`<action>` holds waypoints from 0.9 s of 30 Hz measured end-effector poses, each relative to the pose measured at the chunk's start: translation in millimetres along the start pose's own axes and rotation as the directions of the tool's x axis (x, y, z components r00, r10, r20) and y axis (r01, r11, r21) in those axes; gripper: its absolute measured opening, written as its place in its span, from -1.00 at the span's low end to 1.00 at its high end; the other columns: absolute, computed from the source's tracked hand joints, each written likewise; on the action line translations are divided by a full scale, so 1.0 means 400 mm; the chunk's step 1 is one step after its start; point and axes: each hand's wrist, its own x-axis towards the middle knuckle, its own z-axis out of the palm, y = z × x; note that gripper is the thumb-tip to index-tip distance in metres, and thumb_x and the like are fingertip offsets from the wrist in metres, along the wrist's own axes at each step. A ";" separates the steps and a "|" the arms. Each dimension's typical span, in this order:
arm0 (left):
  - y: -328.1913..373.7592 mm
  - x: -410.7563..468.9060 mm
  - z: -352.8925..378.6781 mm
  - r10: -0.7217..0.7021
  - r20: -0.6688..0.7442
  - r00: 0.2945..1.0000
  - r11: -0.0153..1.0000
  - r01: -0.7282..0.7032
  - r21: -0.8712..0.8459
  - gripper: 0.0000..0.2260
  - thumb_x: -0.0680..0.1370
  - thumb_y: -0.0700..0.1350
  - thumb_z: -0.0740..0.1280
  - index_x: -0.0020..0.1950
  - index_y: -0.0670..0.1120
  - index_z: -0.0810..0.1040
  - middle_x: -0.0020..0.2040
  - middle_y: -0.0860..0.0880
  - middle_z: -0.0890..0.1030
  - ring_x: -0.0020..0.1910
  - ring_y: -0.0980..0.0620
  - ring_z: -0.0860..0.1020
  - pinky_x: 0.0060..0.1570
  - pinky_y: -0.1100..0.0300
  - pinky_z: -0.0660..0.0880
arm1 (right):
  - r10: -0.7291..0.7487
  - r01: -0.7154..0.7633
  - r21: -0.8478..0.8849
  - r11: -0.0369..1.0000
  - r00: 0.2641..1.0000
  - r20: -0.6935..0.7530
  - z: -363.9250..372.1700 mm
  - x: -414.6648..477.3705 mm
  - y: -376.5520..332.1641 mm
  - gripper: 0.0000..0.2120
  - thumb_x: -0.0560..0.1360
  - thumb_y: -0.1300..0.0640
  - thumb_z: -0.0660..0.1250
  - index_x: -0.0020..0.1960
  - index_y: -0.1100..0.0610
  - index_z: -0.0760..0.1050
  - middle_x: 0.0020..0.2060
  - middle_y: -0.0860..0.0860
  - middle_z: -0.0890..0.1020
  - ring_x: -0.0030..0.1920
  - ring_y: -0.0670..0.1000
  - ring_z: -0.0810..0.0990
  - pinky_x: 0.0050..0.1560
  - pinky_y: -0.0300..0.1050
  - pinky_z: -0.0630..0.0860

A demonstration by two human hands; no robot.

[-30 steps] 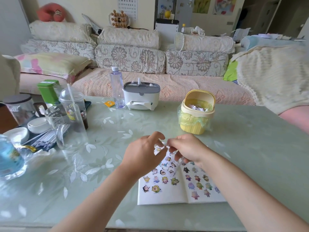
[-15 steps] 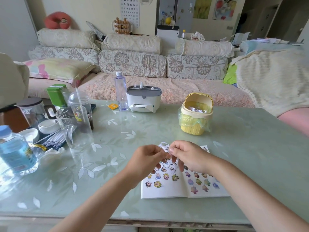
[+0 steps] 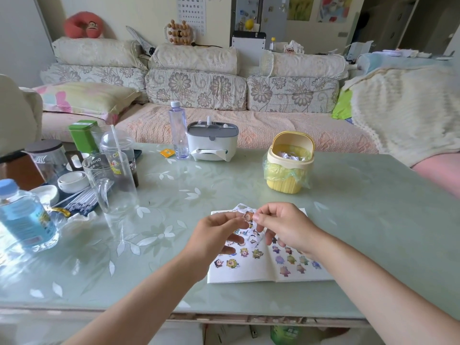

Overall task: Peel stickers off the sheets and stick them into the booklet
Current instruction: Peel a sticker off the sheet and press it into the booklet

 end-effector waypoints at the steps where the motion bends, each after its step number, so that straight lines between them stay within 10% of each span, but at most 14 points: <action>1: -0.005 0.000 -0.002 0.010 0.005 1.000 1.000 -0.010 0.030 -0.90 0.56 -0.08 0.41 0.03 -0.02 0.70 -0.03 0.01 0.73 -0.26 0.12 0.63 -0.30 0.25 0.53 | 0.013 -0.013 -0.010 1.000 1.000 0.006 0.001 -0.001 0.006 -0.85 0.60 0.10 0.35 -0.06 0.17 0.59 -0.31 -0.08 0.63 -0.39 0.00 0.59 -0.54 -0.27 0.28; 6: -0.075 0.038 -0.038 0.297 0.046 0.954 0.686 -0.247 0.684 -0.78 0.57 -0.01 0.36 0.18 0.20 0.65 0.05 0.19 0.64 -0.08 0.13 0.60 -0.13 0.24 0.55 | 0.089 -0.085 -0.092 0.992 0.995 0.043 0.011 0.000 0.043 -0.78 0.63 0.07 0.29 -0.12 0.17 0.52 -0.31 -0.08 0.60 -0.40 0.02 0.56 -0.54 -0.32 0.28; 12: -0.155 0.076 -0.094 0.425 0.326 0.844 0.213 -0.443 0.871 -0.66 0.58 0.06 0.27 0.35 0.16 0.55 0.29 0.15 0.54 0.30 0.05 0.42 0.17 0.10 0.48 | 0.182 -0.129 -0.239 0.962 0.959 0.216 0.038 -0.009 0.095 -0.80 0.61 0.10 0.30 -0.18 0.11 0.47 -0.43 -0.02 0.49 -0.57 -0.05 0.40 -0.47 -0.21 0.33; 18: -0.202 0.090 -0.102 0.364 0.467 0.806 0.039 -0.514 0.857 -0.60 0.57 0.09 0.11 0.38 0.26 0.47 0.38 0.11 0.47 0.37 0.01 0.39 0.20 0.08 0.43 | 0.189 -0.101 -0.410 0.906 0.965 0.181 0.067 0.003 0.127 -0.78 0.54 -0.01 0.41 -0.16 0.14 0.59 -0.52 -0.13 0.46 -0.56 -0.16 0.37 -0.44 -0.26 0.32; 27: -0.212 0.098 -0.115 0.300 0.471 0.830 0.110 -0.521 0.847 -0.49 0.55 0.15 -0.07 0.45 0.29 0.39 0.44 0.13 0.37 0.42 0.06 0.27 0.33 0.14 0.26 | 0.142 -0.038 -0.523 0.851 0.977 0.161 0.085 0.006 0.125 -0.70 0.52 -0.06 0.40 -0.15 0.19 0.57 -0.46 -0.07 0.45 -0.42 -0.06 0.39 -0.34 -0.18 0.34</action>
